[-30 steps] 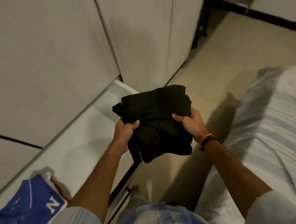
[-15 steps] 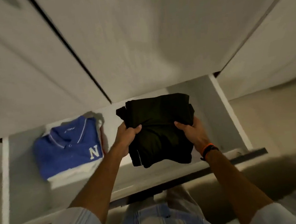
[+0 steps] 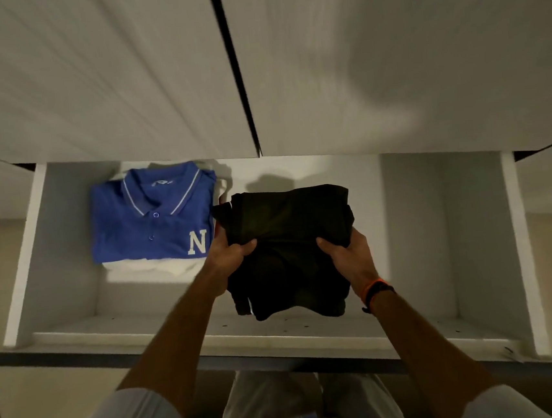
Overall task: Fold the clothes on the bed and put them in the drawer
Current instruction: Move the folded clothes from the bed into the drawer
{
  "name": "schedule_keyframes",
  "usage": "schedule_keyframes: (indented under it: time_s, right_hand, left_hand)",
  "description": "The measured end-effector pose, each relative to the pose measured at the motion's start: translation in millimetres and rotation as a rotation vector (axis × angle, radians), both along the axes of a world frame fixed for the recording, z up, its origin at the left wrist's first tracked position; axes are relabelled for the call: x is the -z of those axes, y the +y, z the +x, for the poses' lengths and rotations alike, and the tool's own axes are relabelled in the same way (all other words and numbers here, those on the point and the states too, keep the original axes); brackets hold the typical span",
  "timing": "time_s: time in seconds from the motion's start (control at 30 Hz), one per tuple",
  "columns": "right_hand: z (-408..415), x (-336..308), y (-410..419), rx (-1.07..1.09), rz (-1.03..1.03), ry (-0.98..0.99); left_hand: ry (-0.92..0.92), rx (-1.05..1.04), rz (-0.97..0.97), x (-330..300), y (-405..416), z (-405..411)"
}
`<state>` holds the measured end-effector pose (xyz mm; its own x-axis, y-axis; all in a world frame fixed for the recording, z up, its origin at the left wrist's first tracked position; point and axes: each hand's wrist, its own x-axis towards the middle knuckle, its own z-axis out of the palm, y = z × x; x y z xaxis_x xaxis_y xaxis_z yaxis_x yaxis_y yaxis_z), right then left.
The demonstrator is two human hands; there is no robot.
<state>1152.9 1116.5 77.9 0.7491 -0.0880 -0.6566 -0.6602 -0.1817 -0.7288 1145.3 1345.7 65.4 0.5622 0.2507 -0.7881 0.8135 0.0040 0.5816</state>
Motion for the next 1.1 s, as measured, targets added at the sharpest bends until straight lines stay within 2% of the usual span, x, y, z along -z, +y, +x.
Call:
schedule_keyframes:
  time_s: [0.13,0.27,0.33,0.43,0.5,0.53,0.6,0.63,0.7,0.77,0.83,1.1]
  right_hand:
    - [15.0,28.2,14.3,-0.002,-0.012,-0.050]
    - [32.0,49.5,27.3,0.015,-0.087,-0.069]
    - [38.4,61.4,30.9,-0.062,-0.257,-0.036]
    - [34.2,70.9,37.6,-0.275,-0.670,-0.013]
    - [25.7,70.5,48.6,-0.471,-0.881,-0.162]
    - [22.8,71.2,55.0,-0.568,-0.913,-0.239]
    - [20.6,77.0,64.6,-0.745,-0.877,-0.297]
    - [20.3,81.8,66.6,-0.816,-0.863,-0.281]
    - [18.5,94.8,65.5,-0.904,-0.870,-0.216]
    - [12.3,108.0,62.3,-0.919,-0.846,-0.125]
    - [4.0,116.9,60.1,-0.916,-0.829,-0.083]
    - [14.9,128.2,58.1,-0.908,-0.827,-0.128]
  left_hand:
    - [-0.066,0.023,0.040,31.7,12.9,14.6]
    - [-0.137,0.132,0.182,42.9,22.9,35.2]
    - [-0.100,0.255,0.307,52.0,28.2,41.9]
    - [0.002,0.444,0.518,54.0,20.9,33.0]
    - [-0.114,0.529,0.652,58.9,11.4,20.3]
    - [-0.220,0.600,0.748,65.3,8.3,15.6]
    - [-0.391,0.798,0.859,76.9,4.5,12.2]
    - [-0.422,0.914,0.834,81.2,3.8,13.9]
    - [-0.338,1.120,0.731,92.5,3.3,18.7]
    - [-0.209,1.220,0.714,104.2,5.2,21.2]
    - [-0.164,1.247,0.736,113.4,6.8,20.7]
    - [-0.235,1.248,0.730,126.6,20.5,26.3]
